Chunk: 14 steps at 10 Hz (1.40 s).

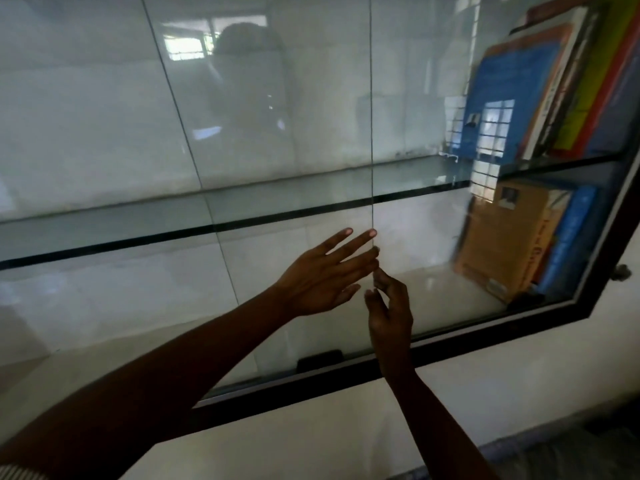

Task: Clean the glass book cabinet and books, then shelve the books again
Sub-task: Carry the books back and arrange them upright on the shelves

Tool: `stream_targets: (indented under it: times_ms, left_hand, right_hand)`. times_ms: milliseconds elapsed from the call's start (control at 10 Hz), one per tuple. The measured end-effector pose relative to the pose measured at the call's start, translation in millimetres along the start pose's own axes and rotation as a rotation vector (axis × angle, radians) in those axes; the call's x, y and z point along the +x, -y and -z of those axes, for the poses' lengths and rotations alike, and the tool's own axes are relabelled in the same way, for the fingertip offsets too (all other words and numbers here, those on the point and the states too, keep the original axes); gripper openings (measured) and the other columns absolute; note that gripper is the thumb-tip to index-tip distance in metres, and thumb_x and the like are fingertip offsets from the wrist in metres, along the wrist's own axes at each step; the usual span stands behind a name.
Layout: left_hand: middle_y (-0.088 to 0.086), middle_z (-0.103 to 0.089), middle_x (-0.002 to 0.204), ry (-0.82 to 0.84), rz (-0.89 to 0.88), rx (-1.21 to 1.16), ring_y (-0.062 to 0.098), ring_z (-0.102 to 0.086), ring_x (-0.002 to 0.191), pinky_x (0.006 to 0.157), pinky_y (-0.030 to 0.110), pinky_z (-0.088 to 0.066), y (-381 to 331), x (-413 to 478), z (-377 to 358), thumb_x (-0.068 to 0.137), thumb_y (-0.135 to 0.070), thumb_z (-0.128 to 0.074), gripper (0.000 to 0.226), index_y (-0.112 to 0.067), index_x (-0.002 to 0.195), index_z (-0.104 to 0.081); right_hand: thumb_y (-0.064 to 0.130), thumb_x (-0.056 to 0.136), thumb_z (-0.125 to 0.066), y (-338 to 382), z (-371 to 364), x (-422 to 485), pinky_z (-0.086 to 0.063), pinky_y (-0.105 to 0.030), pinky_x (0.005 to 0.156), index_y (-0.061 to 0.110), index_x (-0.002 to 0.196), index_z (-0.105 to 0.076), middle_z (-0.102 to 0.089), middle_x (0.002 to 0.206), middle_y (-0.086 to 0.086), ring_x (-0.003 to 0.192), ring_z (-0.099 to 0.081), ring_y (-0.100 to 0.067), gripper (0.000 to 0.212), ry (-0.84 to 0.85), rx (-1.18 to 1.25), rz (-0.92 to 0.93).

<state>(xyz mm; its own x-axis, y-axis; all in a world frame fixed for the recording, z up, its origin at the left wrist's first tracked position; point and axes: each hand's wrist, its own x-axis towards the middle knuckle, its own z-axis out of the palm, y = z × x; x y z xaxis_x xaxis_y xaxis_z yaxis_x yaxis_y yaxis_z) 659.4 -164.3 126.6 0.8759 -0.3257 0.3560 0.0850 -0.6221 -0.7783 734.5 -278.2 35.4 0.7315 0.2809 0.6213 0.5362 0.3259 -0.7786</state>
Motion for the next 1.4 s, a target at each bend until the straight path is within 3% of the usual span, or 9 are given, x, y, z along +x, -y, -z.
stream_targets:
  times_ms: [200,300,500,700,800,900,1000,1100,1400]
  left_hand:
    - [0.012,-0.044,0.144,-0.062,0.119,-0.259,0.031,-0.030,0.139,0.117,0.050,-0.013,-16.3,-19.8,5.5,0.093,-0.035,-0.037,0.047,-0.014,0.132,-0.053]
    - [0.009,-0.044,0.143,-0.102,0.435,-0.695,0.027,-0.031,0.138,0.116,0.046,-0.015,-60.9,-77.5,22.0,0.098,-0.046,-0.027,0.052,-0.017,0.133,-0.051]
    - [-0.004,-0.040,0.139,0.018,0.771,-1.099,0.023,-0.033,0.136,0.113,0.039,-0.009,-110.3,-182.1,44.1,0.091,-0.064,-0.021,0.061,-0.024,0.131,-0.047]
    - [-0.011,-0.041,0.138,0.119,1.113,-1.115,0.004,-0.032,0.132,0.115,0.039,-0.021,-121.9,-332.3,96.5,0.083,-0.077,-0.021,0.066,-0.034,0.128,-0.043]
    - [-0.010,-0.047,0.132,0.159,1.444,-1.118,0.011,-0.041,0.128,0.106,0.020,-0.027,-121.6,-416.6,152.6,0.092,-0.038,-0.050,0.034,-0.030,0.125,-0.049]
    - [-0.010,-0.049,0.127,0.190,1.614,-1.049,0.010,-0.045,0.123,0.098,0.012,-0.027,-129.5,-463.2,196.1,0.093,-0.022,-0.054,0.031,-0.026,0.124,-0.052]
    - [0.001,-0.053,0.131,0.289,1.837,-1.038,0.016,-0.047,0.122,0.101,0.024,-0.035,-163.7,-508.2,250.8,0.094,-0.025,-0.053,0.032,-0.024,0.126,-0.054]
    - [0.017,-0.052,0.132,0.329,1.932,-1.141,0.032,-0.051,0.120,0.096,0.033,-0.045,-210.7,-517.9,290.8,0.094,-0.017,-0.052,0.028,-0.022,0.121,-0.053]
    - [0.026,-0.040,0.140,0.598,1.853,-1.535,0.035,-0.035,0.135,0.108,0.030,-0.024,-331.0,-486.2,296.7,0.096,0.006,-0.039,0.035,0.010,0.131,-0.041]
  right_hand:
    - [0.003,0.089,-0.057,14.6,12.8,-2.8,-0.042,-0.019,0.094,0.007,0.130,-0.048,-0.050,0.123,-0.008,0.107,-0.050,-0.012,0.042,0.177,-0.137,-0.147]
    - [0.009,0.090,-0.057,25.8,16.2,-40.8,-0.041,-0.026,0.095,0.007,0.130,-0.048,-0.052,0.126,-0.011,0.111,-0.051,-0.019,0.041,0.211,-0.351,-0.186]
    - [0.016,0.091,-0.055,49.6,0.2,-118.9,-0.031,-0.014,0.096,0.002,0.124,-0.054,-0.056,0.123,-0.016,0.117,-0.051,-0.023,0.036,0.367,-0.482,-0.147]
    - [0.071,0.083,-0.022,83.8,-72.6,-222.6,-0.019,-0.012,0.103,0.010,0.132,-0.048,-0.050,0.135,-0.008,0.127,-0.044,-0.020,0.083,0.674,-0.513,-0.072]
    - [0.061,0.085,-0.029,111.4,-115.1,-265.0,-0.014,-0.012,0.105,0.016,0.138,-0.040,-0.039,0.145,-0.002,0.135,-0.032,-0.015,0.070,0.920,-0.456,-0.050]
    - [0.042,0.094,-0.042,126.2,-135.3,-294.7,-0.017,-0.015,0.106,0.017,0.138,-0.040,-0.038,0.145,-0.002,0.136,-0.031,-0.015,0.051,1.046,-0.442,-0.001]
    - [0.029,0.096,-0.047,138.4,-137.0,-343.6,-0.019,-0.020,0.109,0.019,0.139,-0.038,-0.035,0.147,-0.002,0.137,-0.029,-0.015,0.045,1.212,-0.428,-0.025]
    - [0.025,0.096,-0.048,140.8,-104.6,-391.4,-0.023,-0.020,0.106,0.016,0.138,-0.040,-0.038,0.144,-0.005,0.134,-0.034,-0.018,0.044,1.304,-0.418,-0.119]
    - [0.027,0.098,-0.043,135.6,67.5,-468.9,-0.024,-0.021,0.103,0.012,0.140,-0.035,-0.038,0.144,-0.007,0.131,-0.039,-0.020,0.045,1.202,-0.705,-0.534]
